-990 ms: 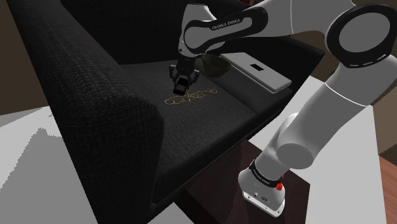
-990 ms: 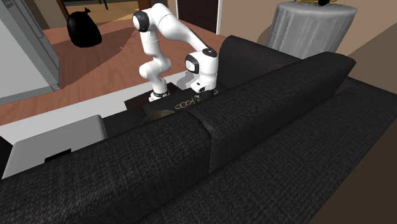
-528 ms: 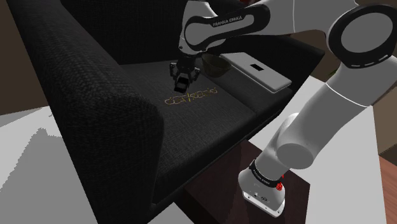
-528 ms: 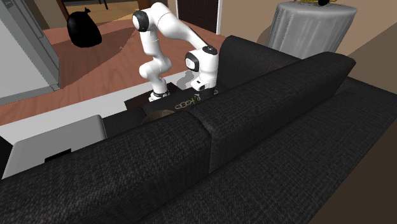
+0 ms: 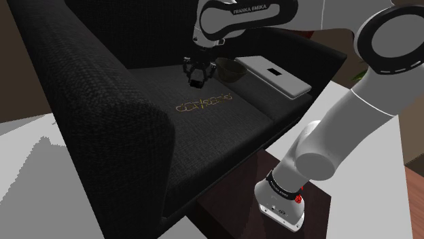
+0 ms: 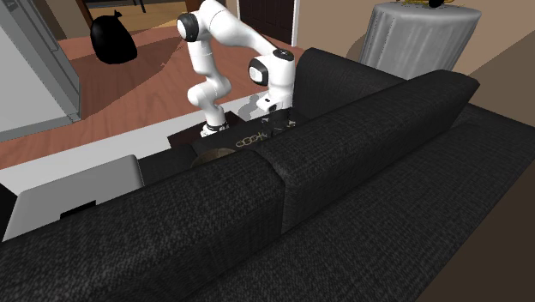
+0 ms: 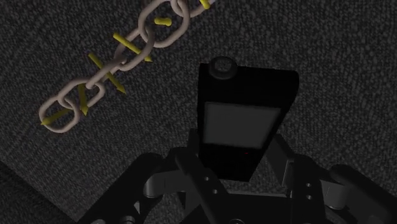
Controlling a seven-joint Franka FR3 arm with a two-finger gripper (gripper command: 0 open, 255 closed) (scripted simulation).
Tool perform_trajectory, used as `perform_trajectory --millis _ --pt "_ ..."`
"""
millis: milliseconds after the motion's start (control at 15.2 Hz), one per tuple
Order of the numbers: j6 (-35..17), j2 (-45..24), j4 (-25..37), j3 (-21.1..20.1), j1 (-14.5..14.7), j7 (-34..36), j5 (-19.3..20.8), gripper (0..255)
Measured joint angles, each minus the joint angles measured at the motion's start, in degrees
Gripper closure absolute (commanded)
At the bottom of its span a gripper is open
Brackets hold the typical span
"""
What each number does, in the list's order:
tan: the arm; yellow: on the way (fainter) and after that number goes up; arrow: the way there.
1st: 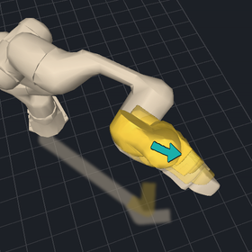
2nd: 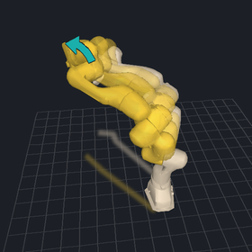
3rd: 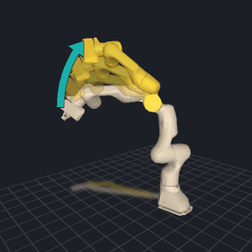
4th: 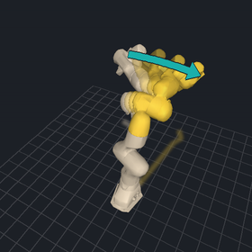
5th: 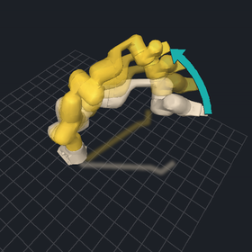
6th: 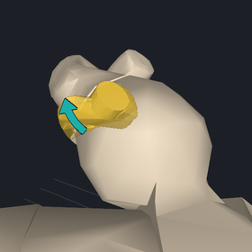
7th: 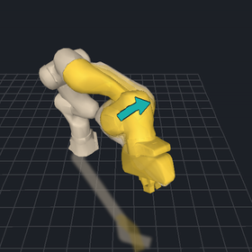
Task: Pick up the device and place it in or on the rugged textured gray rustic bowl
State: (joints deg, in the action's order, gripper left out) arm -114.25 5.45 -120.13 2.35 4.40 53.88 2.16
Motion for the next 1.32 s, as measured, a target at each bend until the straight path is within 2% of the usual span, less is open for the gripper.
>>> perform_trajectory --millis 396,462,594,924,1320 --pt "4.72 1.14 3.6 -0.04 0.03 -0.1 -0.02 255" --pt "4.73 1.16 3.61 -0.04 0.03 -0.1 -0.02 0" --pt "4.85 1.39 2.91 0.15 0.05 -1.15 -0.86 0" --pt "6.11 2.84 -2.51 1.4 0.54 -9.47 -7.43 0" --pt "2.19 2.15 -6.35 1.27 0.88 -10.52 -8.53 0"
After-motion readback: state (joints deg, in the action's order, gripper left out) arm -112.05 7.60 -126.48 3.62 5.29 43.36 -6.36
